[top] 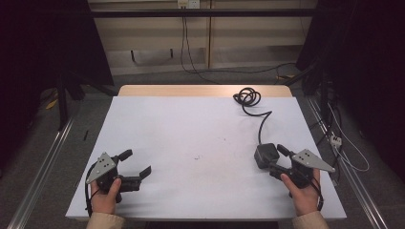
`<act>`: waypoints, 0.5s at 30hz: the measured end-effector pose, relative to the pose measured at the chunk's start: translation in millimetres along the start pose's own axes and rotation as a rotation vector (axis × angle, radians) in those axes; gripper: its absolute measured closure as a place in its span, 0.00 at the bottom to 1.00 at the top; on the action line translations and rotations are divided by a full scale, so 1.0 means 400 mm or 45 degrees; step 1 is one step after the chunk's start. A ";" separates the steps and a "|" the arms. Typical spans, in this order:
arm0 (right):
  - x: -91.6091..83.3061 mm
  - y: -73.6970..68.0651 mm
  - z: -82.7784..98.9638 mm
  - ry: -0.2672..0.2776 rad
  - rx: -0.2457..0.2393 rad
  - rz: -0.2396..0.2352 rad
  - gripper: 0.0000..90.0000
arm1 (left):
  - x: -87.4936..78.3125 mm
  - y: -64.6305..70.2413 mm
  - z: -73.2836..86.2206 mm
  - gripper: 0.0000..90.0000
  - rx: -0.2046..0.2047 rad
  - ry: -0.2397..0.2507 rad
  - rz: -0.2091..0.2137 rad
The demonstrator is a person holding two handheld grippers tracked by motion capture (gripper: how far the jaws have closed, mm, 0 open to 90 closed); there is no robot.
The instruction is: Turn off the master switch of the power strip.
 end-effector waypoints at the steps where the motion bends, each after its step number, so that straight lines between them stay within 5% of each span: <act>1: 0.000 0.000 0.000 -0.002 0.002 -0.001 0.37 | 0.000 0.000 0.000 0.03 0.003 -0.001 0.001; 15: 0.000 0.002 -0.002 -0.015 0.004 -0.016 0.48 | 0.001 0.001 0.001 0.03 0.002 -0.002 0.002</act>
Point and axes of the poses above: each handheld gripper's, and its own axes: x roughly forward along the jaws, z roughly out of its underside, y roughly to its right, the point moved 10 cm from there along x, roughly forward along the jaws, and after that the axes turned 5 degrees about -x, right-handed, at the moved point
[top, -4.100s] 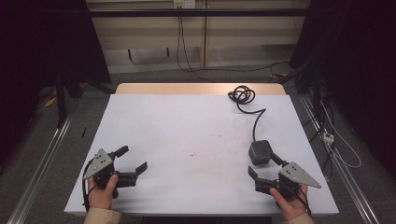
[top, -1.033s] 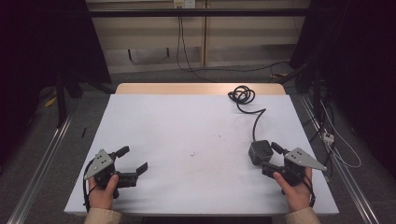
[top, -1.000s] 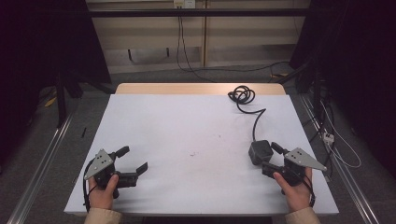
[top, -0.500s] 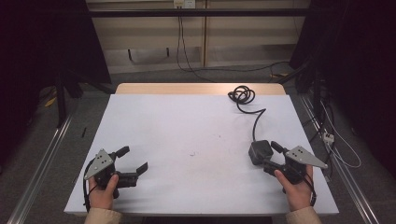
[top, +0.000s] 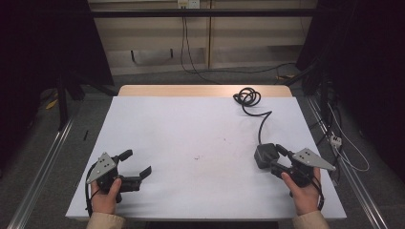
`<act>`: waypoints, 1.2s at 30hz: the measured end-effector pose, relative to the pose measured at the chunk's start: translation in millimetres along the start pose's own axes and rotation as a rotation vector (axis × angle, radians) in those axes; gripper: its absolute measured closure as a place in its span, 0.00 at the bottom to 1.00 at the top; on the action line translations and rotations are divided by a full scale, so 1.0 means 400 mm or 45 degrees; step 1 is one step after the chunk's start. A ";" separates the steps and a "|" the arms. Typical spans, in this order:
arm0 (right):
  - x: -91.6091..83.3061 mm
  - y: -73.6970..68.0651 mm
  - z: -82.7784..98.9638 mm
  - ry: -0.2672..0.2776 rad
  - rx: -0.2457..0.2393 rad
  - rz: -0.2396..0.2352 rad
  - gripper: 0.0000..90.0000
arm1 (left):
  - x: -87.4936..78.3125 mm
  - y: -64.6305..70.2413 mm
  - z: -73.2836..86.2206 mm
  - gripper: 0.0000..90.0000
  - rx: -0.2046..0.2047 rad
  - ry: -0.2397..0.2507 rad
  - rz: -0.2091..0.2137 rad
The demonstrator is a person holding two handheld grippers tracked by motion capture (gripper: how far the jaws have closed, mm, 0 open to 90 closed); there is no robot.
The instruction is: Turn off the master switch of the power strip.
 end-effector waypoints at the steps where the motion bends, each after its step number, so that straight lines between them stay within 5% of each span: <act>1: 0.000 0.001 0.000 -0.001 0.000 0.001 0.48 | 0.000 0.000 0.000 0.03 0.000 -0.001 0.000; 36: 0.019 0.012 0.002 -0.063 0.027 -0.012 0.75 | 0.001 -0.001 0.003 0.03 0.000 -0.006 -0.003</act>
Point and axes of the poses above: each handheld gripper's, and its own axes: x roughly forward along the jaws, z roughly out of its underside, y roughly to its right, the point moved 10 cm from there along x, roughly forward along the jaws, and after that the axes turned 5 degrees about -x, right-handed, at the moved point
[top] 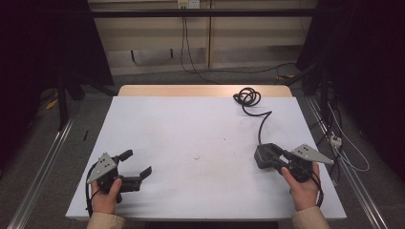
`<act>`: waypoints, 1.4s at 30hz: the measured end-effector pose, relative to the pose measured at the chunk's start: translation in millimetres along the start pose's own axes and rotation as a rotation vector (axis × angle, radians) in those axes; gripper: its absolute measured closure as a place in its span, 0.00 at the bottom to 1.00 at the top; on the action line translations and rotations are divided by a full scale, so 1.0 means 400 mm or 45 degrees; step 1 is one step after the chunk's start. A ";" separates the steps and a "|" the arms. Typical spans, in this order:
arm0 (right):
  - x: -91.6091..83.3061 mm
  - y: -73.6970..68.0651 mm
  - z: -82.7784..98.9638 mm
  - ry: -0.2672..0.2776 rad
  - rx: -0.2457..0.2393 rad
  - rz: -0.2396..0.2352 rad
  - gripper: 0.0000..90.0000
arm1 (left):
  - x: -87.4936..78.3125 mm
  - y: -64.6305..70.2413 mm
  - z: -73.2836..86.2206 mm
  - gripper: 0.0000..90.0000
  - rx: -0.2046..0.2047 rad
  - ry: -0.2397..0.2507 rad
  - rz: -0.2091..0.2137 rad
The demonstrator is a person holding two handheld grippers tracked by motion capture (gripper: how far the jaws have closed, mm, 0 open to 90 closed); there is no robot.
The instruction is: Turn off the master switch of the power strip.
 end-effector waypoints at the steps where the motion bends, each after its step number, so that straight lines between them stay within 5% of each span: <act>1: 0.000 0.000 0.000 0.000 0.000 0.000 0.75 | 0.000 0.000 0.000 0.03 -0.001 0.000 0.000; 42: 0.000 0.013 0.006 -0.048 0.024 -0.020 0.94 | 0.001 0.001 0.002 0.03 -0.004 -0.002 0.001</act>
Point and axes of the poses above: each handheld gripper's, and its own axes: x roughly forward along the jaws, z roughly out of its underside, y roughly to its right, the point moved 10 cm from there along x, roughly forward along the jaws, and after that the axes turned 5 degrees about -x, right-handed, at the moved point
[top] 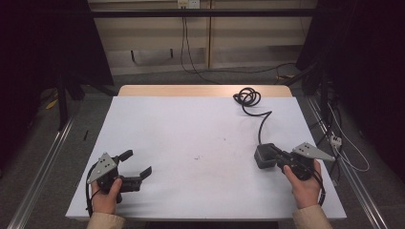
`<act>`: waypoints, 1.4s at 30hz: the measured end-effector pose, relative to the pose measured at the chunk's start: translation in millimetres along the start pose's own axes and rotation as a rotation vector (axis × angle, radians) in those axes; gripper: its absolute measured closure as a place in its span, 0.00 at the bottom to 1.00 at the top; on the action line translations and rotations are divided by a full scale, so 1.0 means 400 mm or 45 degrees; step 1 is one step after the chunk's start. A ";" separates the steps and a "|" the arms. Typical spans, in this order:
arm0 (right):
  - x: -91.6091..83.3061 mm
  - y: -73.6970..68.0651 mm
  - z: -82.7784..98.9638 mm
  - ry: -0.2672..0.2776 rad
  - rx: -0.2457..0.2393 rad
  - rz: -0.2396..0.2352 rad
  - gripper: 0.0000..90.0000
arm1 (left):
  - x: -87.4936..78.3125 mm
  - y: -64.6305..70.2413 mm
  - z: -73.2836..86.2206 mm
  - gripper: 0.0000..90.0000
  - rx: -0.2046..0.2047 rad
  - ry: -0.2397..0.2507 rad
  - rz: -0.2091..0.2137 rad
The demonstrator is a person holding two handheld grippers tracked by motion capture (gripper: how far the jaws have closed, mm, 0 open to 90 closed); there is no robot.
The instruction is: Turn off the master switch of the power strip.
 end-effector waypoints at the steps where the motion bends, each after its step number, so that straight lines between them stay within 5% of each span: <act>1: 0.000 0.000 0.000 -0.002 0.000 -0.003 0.95 | 0.000 0.000 0.000 0.03 0.001 0.000 0.002; 42: 0.002 0.005 0.015 -0.060 -0.009 -0.010 1.00 | 0.000 0.000 0.000 0.03 0.000 0.000 0.001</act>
Point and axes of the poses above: each handheld gripper's, and its own axes: x roughly forward along the jaws, z roughly out of its underside, y roughly to its right, the point moved 10 cm from there along x, roughly forward along the jaws, and after that the axes turned 5 degrees about -x, right-handed, at the moved point
